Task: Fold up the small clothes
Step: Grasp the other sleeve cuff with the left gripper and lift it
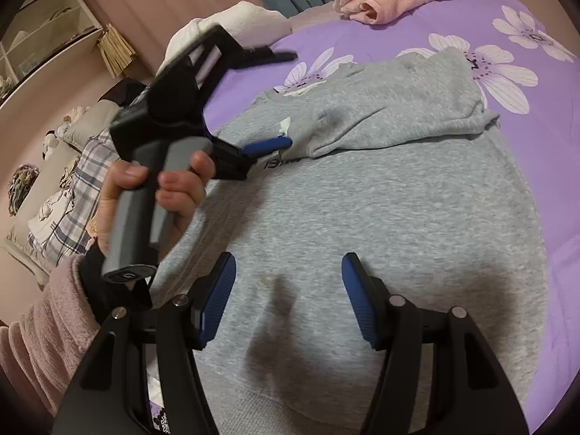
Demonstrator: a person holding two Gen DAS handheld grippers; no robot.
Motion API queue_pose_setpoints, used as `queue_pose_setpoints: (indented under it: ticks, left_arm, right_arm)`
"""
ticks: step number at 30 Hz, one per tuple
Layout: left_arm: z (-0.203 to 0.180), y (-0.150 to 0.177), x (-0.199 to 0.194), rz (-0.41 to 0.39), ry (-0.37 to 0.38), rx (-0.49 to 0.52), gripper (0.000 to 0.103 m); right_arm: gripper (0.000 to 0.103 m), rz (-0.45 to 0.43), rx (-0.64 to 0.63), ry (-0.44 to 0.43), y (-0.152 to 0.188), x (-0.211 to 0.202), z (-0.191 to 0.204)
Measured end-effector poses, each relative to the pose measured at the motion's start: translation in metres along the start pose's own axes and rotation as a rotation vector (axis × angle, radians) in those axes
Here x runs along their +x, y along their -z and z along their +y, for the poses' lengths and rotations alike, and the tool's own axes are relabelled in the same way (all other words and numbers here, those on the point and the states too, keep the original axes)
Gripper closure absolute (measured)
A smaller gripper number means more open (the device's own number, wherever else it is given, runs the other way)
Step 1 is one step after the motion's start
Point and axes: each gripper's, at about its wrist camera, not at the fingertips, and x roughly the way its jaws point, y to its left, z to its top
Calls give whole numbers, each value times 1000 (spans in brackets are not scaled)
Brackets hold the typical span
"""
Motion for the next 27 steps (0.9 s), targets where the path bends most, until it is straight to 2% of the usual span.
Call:
queue_pose_setpoints:
  ticks: [1, 3, 6, 11, 13, 16, 18, 21, 27]
  left_arm:
    - [-1, 1, -4, -6, -11, 2, 5]
    - [-4, 3, -17, -32, -99, 29, 5]
    - [0, 7, -52, -82, -87, 34, 5]
    - [27, 16, -145, -273, -168, -10, 5]
    - [48, 23, -185, -357, -202, -60, 5]
    - [93, 42, -254, -511, -206, -195, 5]
    - [116, 54, -286, -585, -229, -260, 4]
    - [148, 72, -323, -641, -204, -351, 4]
    - [191, 90, -349, -727, -142, -483, 5]
  right_arm:
    - [42, -4, -6, 5, 1, -1, 1]
    - [42, -3, -11, 6, 1, -3, 3]
    - [41, -3, -9, -1, 0, -3, 4]
    - [41, 11, -26, -6, 1, 3, 12]
    - [41, 22, -27, -9, 1, 6, 15]
    - [41, 28, -34, -12, 3, 8, 19]
    - [41, 33, -38, -12, 3, 10, 21]
    - [41, 38, -42, -10, 3, 11, 25]
    - [41, 38, -53, -4, 4, 12, 31]
